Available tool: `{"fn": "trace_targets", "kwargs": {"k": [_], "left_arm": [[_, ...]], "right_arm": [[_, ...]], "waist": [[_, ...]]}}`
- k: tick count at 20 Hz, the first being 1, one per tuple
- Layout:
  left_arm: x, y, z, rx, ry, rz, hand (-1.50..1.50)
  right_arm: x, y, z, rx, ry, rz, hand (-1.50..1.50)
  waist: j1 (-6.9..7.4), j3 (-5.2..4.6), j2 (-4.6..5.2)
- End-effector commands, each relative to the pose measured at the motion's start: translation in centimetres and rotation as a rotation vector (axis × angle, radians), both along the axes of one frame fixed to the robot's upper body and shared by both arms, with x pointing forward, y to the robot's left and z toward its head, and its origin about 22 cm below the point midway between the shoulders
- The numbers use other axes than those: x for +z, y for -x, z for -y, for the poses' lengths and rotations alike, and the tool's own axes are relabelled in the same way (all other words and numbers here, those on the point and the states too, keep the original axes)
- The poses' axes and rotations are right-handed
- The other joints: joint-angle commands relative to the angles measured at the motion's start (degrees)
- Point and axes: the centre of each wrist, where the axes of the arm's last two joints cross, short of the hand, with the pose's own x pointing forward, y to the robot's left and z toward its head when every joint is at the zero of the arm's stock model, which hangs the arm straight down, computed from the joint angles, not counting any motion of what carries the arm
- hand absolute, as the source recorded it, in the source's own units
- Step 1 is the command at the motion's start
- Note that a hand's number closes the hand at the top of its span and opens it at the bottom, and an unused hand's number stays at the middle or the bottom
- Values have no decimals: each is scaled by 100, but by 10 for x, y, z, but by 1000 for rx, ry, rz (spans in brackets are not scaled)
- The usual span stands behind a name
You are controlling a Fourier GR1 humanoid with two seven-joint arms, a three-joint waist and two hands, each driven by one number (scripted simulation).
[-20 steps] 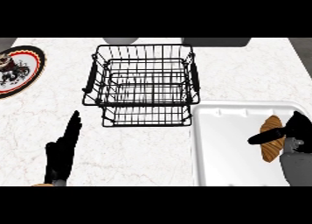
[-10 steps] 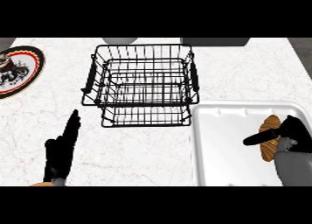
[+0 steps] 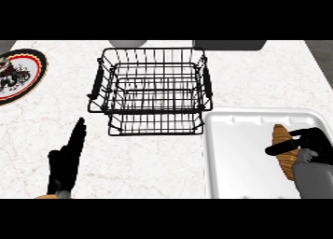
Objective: Pick the croissant from the tray and place it in the tiered basket
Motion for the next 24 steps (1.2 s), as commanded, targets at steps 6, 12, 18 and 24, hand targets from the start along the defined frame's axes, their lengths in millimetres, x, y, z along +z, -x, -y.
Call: {"fn": "trace_targets", "kwargs": {"k": [6,12,18,24], "left_arm": [[0,-1,-7,4,3,-38,0],[-7,6,2,-9,-2,-38,0],[-11,-1,10,0,-1,-42,0],[-11,14,4,40,9,-54,0]], "right_arm": [[-13,-15,-15,28,128,-87,150],[0,-10,-52,601,159,31,150],[30,13,-136,1275,101,262,150],[114,55,-106,1172,-59,608,150]], "waist": [[27,26,58],[112,26,23],[0,23,5],[-208,24,-28]]}}
